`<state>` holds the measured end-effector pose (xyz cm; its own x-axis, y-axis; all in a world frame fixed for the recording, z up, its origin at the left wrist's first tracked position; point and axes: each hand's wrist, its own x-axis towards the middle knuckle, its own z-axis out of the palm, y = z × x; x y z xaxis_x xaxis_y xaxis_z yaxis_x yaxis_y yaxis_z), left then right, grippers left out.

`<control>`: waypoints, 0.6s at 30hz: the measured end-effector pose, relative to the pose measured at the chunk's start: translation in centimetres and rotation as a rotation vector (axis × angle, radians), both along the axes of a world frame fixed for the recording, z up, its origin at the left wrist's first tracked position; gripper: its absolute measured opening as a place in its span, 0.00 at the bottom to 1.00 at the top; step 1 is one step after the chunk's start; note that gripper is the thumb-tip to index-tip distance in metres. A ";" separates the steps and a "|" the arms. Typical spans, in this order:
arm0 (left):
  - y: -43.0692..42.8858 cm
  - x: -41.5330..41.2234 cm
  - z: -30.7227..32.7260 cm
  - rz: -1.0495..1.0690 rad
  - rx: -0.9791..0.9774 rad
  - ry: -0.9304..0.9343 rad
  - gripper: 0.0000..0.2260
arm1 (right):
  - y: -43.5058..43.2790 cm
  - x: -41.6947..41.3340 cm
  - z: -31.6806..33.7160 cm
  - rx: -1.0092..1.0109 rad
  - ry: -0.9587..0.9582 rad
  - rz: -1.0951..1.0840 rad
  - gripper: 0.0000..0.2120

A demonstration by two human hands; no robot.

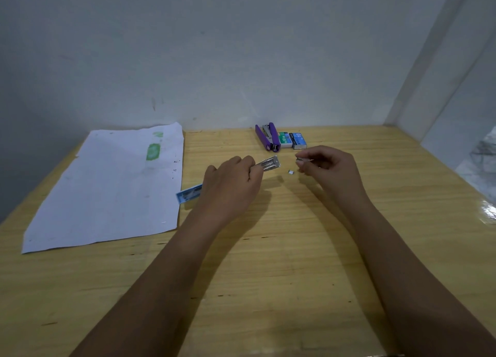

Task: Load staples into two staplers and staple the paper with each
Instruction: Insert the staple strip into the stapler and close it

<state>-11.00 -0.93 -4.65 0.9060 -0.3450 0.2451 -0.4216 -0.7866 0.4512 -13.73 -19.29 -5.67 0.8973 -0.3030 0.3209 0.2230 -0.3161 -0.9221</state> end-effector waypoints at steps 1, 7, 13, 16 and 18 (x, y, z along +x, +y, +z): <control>-0.1 0.0 -0.1 -0.005 0.006 0.007 0.14 | 0.0 0.0 0.1 0.035 -0.006 0.003 0.08; -0.3 -0.2 -0.2 -0.017 0.025 0.040 0.14 | 0.5 -0.3 0.5 0.155 -0.018 0.097 0.08; -0.5 -0.3 -0.2 -0.008 0.037 0.058 0.14 | 1.4 -0.2 0.2 -0.124 -0.167 0.140 0.08; -0.4 -0.3 -0.3 -0.013 0.048 0.067 0.15 | 1.6 -0.3 0.0 -0.324 -0.187 0.153 0.11; -0.4 -0.3 -0.5 -0.009 0.053 0.070 0.15 | 1.8 -0.3 -0.1 -0.390 -0.203 0.155 0.12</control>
